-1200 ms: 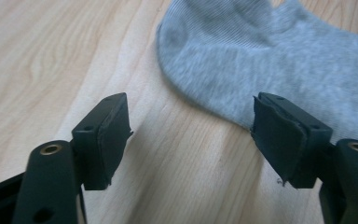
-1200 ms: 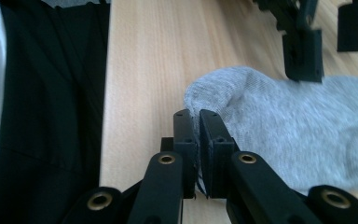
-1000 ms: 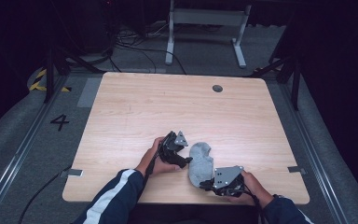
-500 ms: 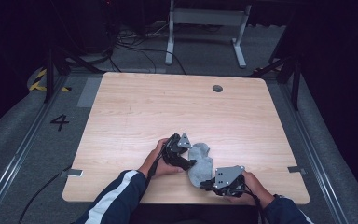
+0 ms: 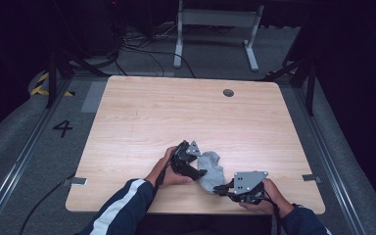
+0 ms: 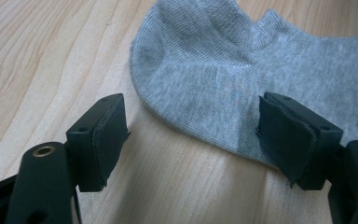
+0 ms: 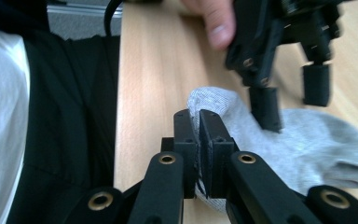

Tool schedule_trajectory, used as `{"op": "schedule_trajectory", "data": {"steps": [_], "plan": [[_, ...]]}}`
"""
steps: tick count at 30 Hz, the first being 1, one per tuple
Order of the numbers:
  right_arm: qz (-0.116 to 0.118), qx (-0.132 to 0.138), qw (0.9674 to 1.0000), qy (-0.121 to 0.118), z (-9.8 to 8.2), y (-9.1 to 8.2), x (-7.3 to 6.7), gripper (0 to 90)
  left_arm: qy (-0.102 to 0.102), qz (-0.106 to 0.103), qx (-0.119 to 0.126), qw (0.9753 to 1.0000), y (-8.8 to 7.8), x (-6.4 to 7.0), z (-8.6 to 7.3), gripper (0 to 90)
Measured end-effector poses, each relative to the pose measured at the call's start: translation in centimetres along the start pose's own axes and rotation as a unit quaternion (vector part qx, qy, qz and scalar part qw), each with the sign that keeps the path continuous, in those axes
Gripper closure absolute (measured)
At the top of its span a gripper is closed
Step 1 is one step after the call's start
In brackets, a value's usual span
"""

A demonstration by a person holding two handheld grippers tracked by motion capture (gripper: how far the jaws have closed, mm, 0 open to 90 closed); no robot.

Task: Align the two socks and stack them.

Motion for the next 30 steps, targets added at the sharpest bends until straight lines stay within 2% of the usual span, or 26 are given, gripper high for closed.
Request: {"op": "schedule_trajectory", "data": {"steps": [9,15,18,24,30], "plan": [[-0.018,0.021,0.9996,0.009,0.4,-1.0,0.7,87.4,0.006,-0.008,0.008,0.9999,0.1,0.3,0.0,24.3],[-0.033,0.032,0.9984,0.031,0.6,-1.3,1.9,87.7,0.006,-0.01,0.012,0.9999,0.2,0.3,0.0,24.4],[-0.042,0.038,0.9973,0.047,0.7,-1.4,2.9,87.9,0.006,-0.009,0.016,0.9998,0.2,0.3,0.0,24.4],[-0.055,0.035,0.9951,0.075,0.8,-0.7,5.1,88.3,0.013,-0.011,0.014,0.9998,0.1,0.2,-0.1,24.6],[-0.063,0.014,0.9937,0.091,0.8,1.2,7.0,88.5,0.019,-0.016,0.015,0.9996,0.1,0.1,-0.2,25.1]]}}
Point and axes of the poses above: each handheld gripper's, and its own axes: y roughly forward along the jaws, z roughly out of its top, x roughly to its right, the point moved 5 cm from there along y, roughly forward along the jaws, and after that the axes turned 15 degrees about -x, right-handed, at the moved point
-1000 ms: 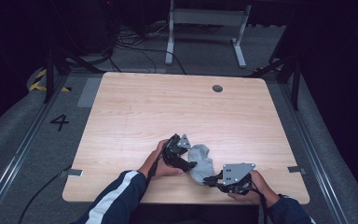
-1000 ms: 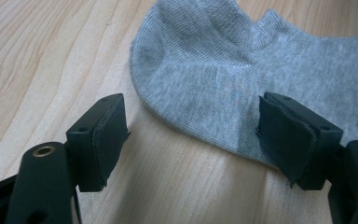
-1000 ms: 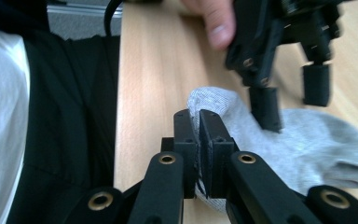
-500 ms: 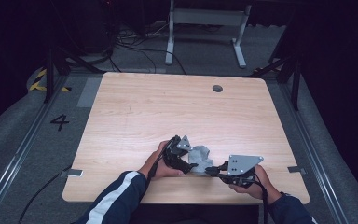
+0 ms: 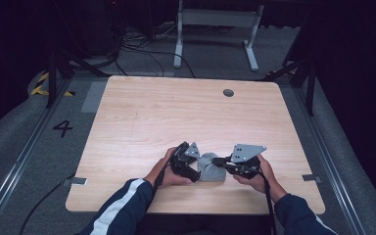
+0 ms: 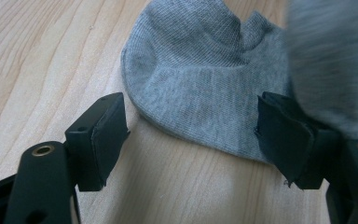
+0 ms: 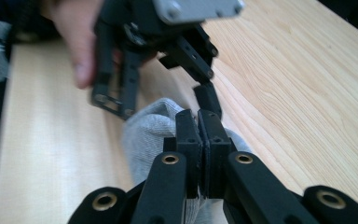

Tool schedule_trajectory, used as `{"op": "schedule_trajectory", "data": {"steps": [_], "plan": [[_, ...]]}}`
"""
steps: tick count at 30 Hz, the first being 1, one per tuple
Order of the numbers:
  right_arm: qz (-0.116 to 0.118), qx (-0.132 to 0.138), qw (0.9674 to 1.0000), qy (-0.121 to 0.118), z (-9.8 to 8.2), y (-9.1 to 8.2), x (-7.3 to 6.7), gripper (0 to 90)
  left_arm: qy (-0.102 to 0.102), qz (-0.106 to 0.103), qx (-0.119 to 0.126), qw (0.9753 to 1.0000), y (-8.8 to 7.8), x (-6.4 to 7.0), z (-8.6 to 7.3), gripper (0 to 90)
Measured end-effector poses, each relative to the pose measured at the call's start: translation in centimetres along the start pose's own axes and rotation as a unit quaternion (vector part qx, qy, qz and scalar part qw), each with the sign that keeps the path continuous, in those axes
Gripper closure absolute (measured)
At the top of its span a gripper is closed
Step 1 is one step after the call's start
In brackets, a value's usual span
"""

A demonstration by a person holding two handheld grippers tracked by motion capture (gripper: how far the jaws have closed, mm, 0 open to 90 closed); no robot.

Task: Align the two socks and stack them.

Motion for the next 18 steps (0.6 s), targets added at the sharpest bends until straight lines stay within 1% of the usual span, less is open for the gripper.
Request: {"op": "schedule_trajectory", "data": {"steps": [3,5,6,8,9,11,12,13,14,15,16,17,18], "plan": [[0.0,-0.011,0.9999,0.004,0.0,1.0,0.6,88.5,0.01,0.0,-0.003,0.9999,-0.1,-0.1,-0.1,25.4],[-0.003,-0.023,0.9997,0.007,-0.2,1.6,1.0,88.5,0.012,-0.003,-0.005,0.9999,-0.1,-0.2,-0.2,25.6],[0.001,-0.027,0.9996,0.011,-0.3,1.9,1.1,88.5,0.01,-0.004,-0.003,0.9999,-0.2,-0.2,-0.2,25.7],[0.0,-0.041,0.9991,0.011,-0.5,2.7,1.4,88.5,0.006,-0.007,-0.001,1.0,-0.2,-0.2,-0.3,26.2],[-0.002,-0.049,0.9987,0.012,-0.6,3.1,1.5,88.6,0.011,-0.005,-0.001,0.9999,-0.2,-0.3,-0.3,26.6],[0.001,-0.061,0.998,0.017,-0.9,3.9,1.7,88.6,0.003,-0.008,-0.001,1.0,-0.4,-0.3,-0.4,27.9],[0.004,-0.066,0.9977,0.018,-1.0,4.3,1.8,88.6,0.0,-0.002,-0.002,1.0,-0.6,-0.4,-0.5,28.1],[0.002,-0.071,0.9973,0.019,-1.2,4.5,1.8,88.6,0.001,0.001,-0.006,1.0,-0.8,-0.5,-0.7,28.3],[0.002,-0.074,0.997,0.022,-1.3,4.7,1.8,88.6,0.002,0.009,-0.004,0.9999,-1.3,-0.5,-0.8,29.5],[0.002,-0.077,0.9968,0.024,-1.3,4.9,1.8,88.7,0.004,0.012,-0.001,0.9999,-1.8,-0.5,-0.9,29.7],[0.002,-0.079,0.9966,0.026,-1.3,4.9,1.7,88.7,0.006,0.011,0.005,0.9999,-2.5,-0.4,-1.0,30.0],[0.001,-0.08,0.9964,0.028,-1.3,5.0,1.7,88.7,0.004,0.012,0.016,0.9998,-3.3,-0.3,-1.0,30.0],[0.001,-0.082,0.9962,0.031,-1.4,5.1,1.8,88.7,0.006,0.012,0.029,0.9995,-4.1,-0.1,-1.0,30.0]]}}
Point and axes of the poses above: each handheld gripper's, and its own axes: y roughly forward along the jaws, z roughly out of its top, x roughly to its right, the point moved 5 cm from there along y, roughly forward along the jaws, and after that the axes turned 15 degrees about -x, right-handed, at the moved point
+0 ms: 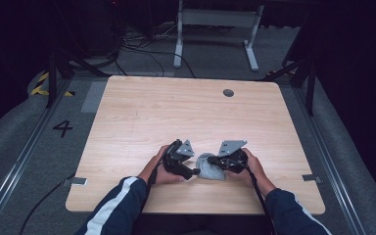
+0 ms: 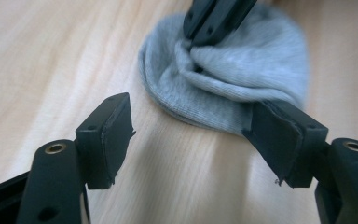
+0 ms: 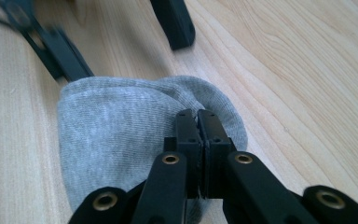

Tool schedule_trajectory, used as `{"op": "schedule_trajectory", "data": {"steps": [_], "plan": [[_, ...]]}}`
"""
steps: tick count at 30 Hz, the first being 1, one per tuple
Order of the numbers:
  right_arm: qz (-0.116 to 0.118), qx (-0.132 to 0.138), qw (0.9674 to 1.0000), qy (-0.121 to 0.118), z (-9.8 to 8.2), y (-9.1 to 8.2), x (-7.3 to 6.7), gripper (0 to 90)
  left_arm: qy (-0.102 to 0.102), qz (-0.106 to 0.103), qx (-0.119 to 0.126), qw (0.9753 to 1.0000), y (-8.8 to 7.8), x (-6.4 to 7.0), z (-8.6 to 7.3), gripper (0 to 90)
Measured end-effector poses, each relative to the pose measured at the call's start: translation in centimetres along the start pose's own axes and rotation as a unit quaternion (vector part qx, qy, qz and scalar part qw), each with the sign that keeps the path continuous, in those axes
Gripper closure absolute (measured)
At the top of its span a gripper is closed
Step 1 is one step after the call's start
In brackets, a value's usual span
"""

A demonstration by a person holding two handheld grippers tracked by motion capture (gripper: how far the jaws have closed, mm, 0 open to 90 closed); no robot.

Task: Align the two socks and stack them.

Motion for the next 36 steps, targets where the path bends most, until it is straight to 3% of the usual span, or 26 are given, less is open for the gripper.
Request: {"op": "schedule_trajectory", "data": {"steps": [3,4,9,12,18,20,25,30,32,35,36], "plan": [[0.005,0.002,1.0,0.008,-0.1,0.1,0.1,88.7,0.023,-0.013,0.032,0.9992,-1.7,1.4,0.5,32.6],[0.005,0.001,1.0,0.008,-0.1,0.1,0.1,88.7,0.032,-0.013,0.031,0.9989,-1.7,1.9,0.6,32.9],[0.002,-0.003,0.9999,0.01,0.0,0.2,0.1,88.8,0.096,-0.041,0.006,0.9945,0.3,5.2,1.7,34.3],[0.001,0.0,1.0,0.007,0.0,0.1,0.1,88.8,0.111,-0.046,-0.022,0.9925,1.9,5.8,1.8,34.3],[-0.009,0.028,0.9996,0.004,0.6,-1.7,0.0,89.0,0.094,-0.057,-0.046,0.9929,3.3,5.0,1.2,35.2],[-0.018,0.037,0.9991,0.002,0.9,-2.2,0.1,89.1,0.087,-0.057,-0.042,0.9936,3.4,4.8,1.1,35.0],[-0.043,0.025,0.9988,0.0,1.0,-1.3,0.5,89.1,0.077,-0.061,-0.04,0.9944,3.4,4.3,0.9,35.1],[-0.036,0.005,0.9993,0.007,0.2,0.6,1.0,89.1,0.08,-0.057,-0.036,0.9944,3.5,4.0,0.8,35.8],[-0.021,0.014,0.9994,0.022,0.1,0.6,1.2,88.6,0.084,-0.054,-0.037,0.9943,3.5,4.0,0.9,35.9],[-0.017,0.038,0.9989,0.024,0.1,0.0,1.2,85.2,0.074,-0.051,-0.034,0.9954,3.4,4.0,0.9,36.5],[-0.026,0.047,0.9982,0.026,0.2,-0.5,1.4,83.4,0.069,-0.049,-0.029,0.996,3.2,3.9,1.0,36.4]]}}
Point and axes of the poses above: each handheld gripper's, and its own axes: y roughly forward along the jaws, z roughly out of its top, x roughly to its right, the point moved 5 cm from there along y, roughly forward along the jaws, and after that the axes turned 15 degrees about -x, right-handed, at the moved point
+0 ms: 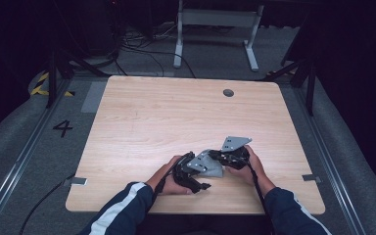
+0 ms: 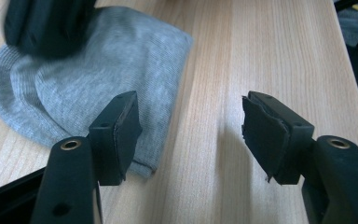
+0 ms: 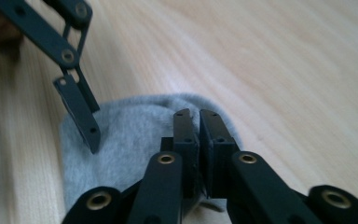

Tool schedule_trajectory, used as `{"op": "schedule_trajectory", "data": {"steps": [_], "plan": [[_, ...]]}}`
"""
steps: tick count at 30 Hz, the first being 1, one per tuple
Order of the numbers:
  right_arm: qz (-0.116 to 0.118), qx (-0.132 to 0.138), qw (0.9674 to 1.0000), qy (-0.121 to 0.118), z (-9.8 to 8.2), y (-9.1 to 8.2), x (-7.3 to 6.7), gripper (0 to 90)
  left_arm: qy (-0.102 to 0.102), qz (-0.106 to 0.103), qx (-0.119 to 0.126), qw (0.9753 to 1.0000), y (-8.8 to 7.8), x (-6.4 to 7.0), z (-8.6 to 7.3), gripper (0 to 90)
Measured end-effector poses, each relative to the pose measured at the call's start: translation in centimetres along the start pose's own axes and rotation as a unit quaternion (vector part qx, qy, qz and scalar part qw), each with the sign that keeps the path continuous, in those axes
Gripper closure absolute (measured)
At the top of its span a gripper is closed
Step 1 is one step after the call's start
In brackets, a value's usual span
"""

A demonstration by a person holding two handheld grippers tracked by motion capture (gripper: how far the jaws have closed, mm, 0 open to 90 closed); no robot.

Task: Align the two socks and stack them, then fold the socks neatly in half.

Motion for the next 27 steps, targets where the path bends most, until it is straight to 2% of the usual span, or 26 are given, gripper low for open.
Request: {"op": "schedule_trajectory", "data": {"steps": [2,4,6,8,12,18,19,22,24,27], "plan": [[-0.009,0.024,0.9997,-0.001,0.3,-1.3,0.3,80.6,-0.006,0.005,0.012,0.9999,-0.6,-0.3,0.1,34.2],[-0.018,0.035,0.9992,-0.001,0.5,-2.6,0.4,76.8,-0.01,0.019,0.023,0.9995,-1.4,-0.5,0.2,34.3],[-0.012,0.042,0.999,-0.012,0.5,-3.4,0.0,76.7,-0.018,0.029,0.028,0.999,-2.1,-1.0,0.1,35.5],[-0.005,0.028,0.9993,-0.026,0.4,-3.3,-0.5,76.7,-0.025,0.032,0.026,0.9988,-2.2,-1.4,-0.2,38.0],[0.001,-0.016,0.9986,-0.05,-0.2,-1.7,-1.2,78.7,-0.038,0.027,0.014,0.9988,-1.6,-2.1,-0.7,41.3],[0.017,-0.037,0.9985,-0.036,-0.7,0.0,-1.4,79.0,-0.038,0.045,-0.013,0.9982,-1.5,-2.7,-1.4,43.5],[0.015,-0.036,0.9986,-0.036,-0.7,0.1,-1.5,78.2,-0.044,0.047,-0.012,0.9979,-1.5,-2.7,-1.5,43.3],[0.01,-0.036,0.9986,-0.038,-0.5,-0.2,-1.5,74.1,-0.038,0.06,-0.015,0.9973,-2.1,-2.7,-1.6,43.1],[0.001,-0.03,0.9987,-0.041,-0.2,-1.0,-1.5,71.7,-0.038,0.064,-0.009,0.9972,-2.7,-2.5,-1.6,43.0],[0.002,-0.013,0.9992,-0.038,0.0,-2.4,-1.5,68.6,-0.034,0.076,-0.014,0.9964,-3.6,-2.3,-2.0,42.1]]}}
Point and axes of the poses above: each handheld gripper's, and its own axes: y roughly forward along the jaws, z roughly out of its top, x roughly to its right, the point moved 5 cm from there along y, roughly forward along the jaws, and after that the axes turned 15 degrees about -x, right-handed, at the moved point
